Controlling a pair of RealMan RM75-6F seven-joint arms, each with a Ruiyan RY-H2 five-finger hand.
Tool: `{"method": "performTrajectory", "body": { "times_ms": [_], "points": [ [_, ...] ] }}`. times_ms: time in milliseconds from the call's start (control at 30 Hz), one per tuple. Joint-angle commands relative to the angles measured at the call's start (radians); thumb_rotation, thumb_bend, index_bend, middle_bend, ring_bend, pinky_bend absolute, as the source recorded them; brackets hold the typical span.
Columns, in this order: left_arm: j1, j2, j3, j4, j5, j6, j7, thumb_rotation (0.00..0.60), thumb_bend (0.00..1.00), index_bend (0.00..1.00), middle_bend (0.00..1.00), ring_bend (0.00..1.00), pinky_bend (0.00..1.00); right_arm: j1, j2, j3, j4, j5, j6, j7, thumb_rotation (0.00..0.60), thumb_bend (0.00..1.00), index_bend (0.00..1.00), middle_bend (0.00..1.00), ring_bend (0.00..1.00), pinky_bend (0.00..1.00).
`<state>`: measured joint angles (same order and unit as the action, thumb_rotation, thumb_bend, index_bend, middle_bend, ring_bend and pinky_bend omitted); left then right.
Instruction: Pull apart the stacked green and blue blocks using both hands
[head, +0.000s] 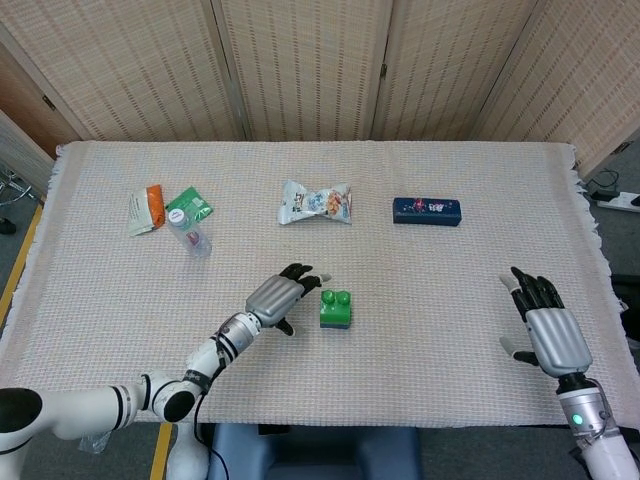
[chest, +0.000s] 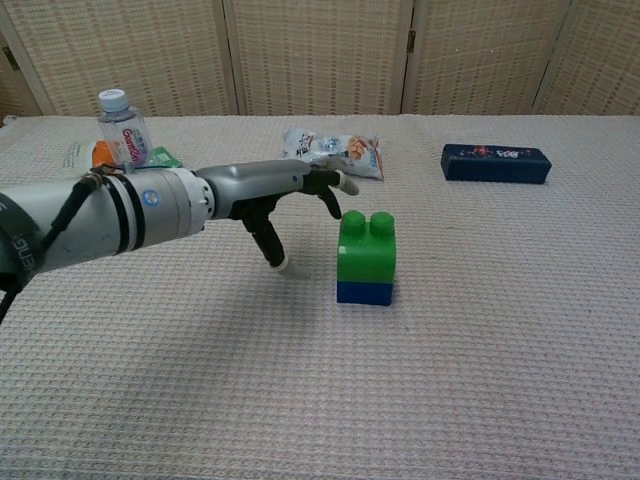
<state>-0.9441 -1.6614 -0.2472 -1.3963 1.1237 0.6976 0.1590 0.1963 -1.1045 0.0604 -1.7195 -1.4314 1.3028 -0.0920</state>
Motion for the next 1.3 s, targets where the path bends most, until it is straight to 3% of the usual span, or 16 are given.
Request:
{"method": "performTrajectory", "body": {
  "times_ms": [33, 433, 1067, 1300],
  "points": [
    [-0.032, -0.043, -0.01, 0.039, -0.045, 0.004, 0.042, 0.6, 0.25, 0.12, 0.25, 0.01, 0.0, 0.002, 0.009, 0.0, 0.0, 0.002, -0.007, 0.014, 0.6, 0.31, 0.0, 0.0, 0.0, 0.0],
    [-0.049, -0.096, -0.012, 0.074, -0.062, 0.051, 0.036, 0.6, 0.25, 0.19, 0.36, 0.07, 0.0, 0.0, 0.021, 0.0, 0.003, 0.002, -0.004, 0.045, 0.6, 0.31, 0.0, 0.0, 0.0, 0.0],
    [-0.074, -0.173, -0.023, 0.124, -0.112, 0.074, 0.035, 0.6, 0.25, 0.22, 0.37, 0.08, 0.0, 0.0, 0.04, 0.0, 0.006, -0.006, -0.005, 0.088, 0.6, 0.31, 0.0, 0.0, 0.0, 0.0],
    [-0.066, -0.217, -0.02, 0.178, -0.06, 0.113, -0.007, 0.6, 0.25, 0.32, 0.48, 0.15, 0.0, -0.006, 0.049, -0.001, 0.004, -0.012, 0.007, 0.105, 0.6, 0.31, 0.0, 0.0, 0.0, 0.0]
  ]
}}
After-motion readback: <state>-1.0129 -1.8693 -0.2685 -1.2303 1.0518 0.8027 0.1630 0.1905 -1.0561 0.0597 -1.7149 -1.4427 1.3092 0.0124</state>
